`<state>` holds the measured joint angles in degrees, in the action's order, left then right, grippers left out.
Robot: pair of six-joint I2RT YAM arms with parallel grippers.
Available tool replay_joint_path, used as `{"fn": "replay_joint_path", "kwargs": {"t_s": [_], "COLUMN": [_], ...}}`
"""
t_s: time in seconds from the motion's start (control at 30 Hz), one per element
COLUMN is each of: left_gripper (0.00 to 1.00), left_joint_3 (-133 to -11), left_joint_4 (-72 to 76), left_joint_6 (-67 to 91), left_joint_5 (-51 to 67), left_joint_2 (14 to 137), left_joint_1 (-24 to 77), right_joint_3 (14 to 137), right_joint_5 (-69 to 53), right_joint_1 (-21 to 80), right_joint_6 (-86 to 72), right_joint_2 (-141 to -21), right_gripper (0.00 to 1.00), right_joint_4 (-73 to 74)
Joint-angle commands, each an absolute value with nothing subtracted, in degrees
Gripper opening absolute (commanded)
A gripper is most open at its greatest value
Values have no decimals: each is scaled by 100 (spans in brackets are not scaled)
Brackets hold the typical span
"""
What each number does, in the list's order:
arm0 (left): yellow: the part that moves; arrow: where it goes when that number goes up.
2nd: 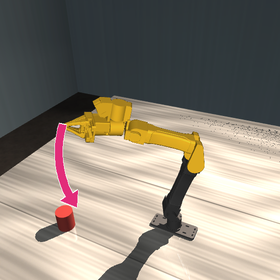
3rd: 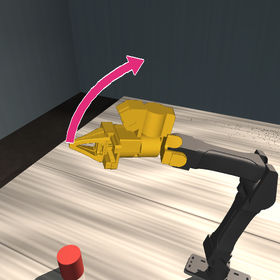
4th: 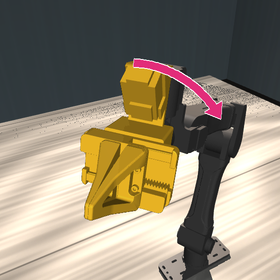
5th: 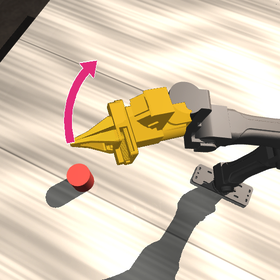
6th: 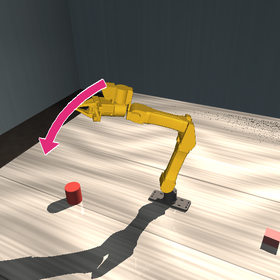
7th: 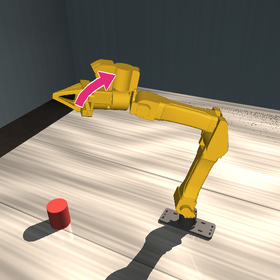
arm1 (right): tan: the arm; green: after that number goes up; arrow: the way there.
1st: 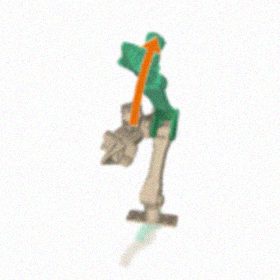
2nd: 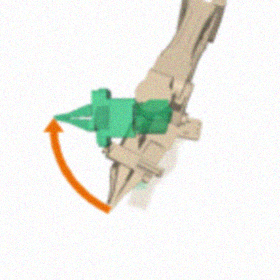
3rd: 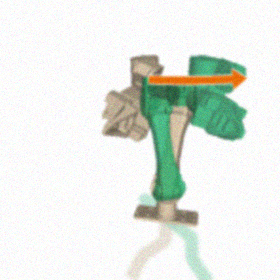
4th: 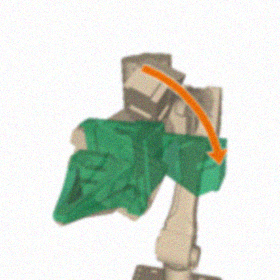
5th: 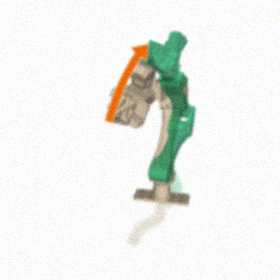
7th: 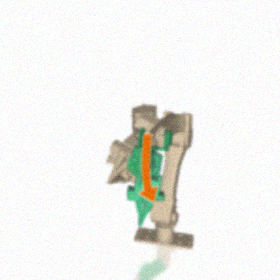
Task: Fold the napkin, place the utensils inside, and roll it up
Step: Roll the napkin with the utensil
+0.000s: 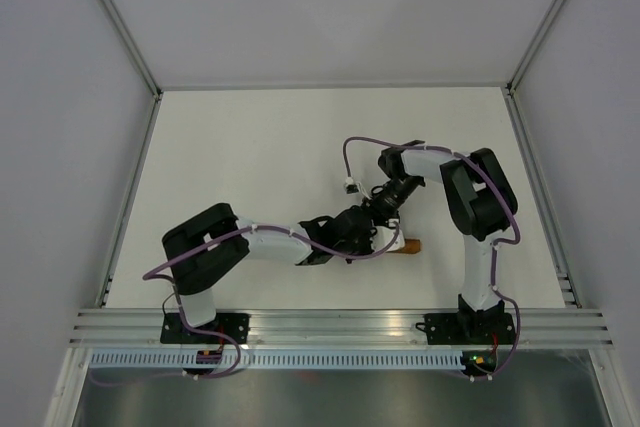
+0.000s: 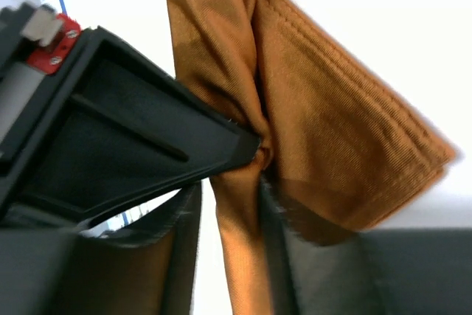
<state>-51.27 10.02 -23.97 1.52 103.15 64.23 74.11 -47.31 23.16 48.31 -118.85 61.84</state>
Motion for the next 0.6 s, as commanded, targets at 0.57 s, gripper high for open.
{"fn": "replay_joint_path", "kwargs": {"t_s": [0.57], "left_gripper": [2], "left_joint_3": [-6020], "left_joint_4": [-685], "left_joint_6": [-809], "left_joint_5": [4199], "left_joint_2": [11785], "left_joint_1": [5283], "right_joint_3": [7913], "right_joint_5": [-5142], "right_joint_1": [-200], "right_joint_6": [4833], "right_joint_2": [-10206], "right_gripper": [57], "right_joint_4": [5406]}}
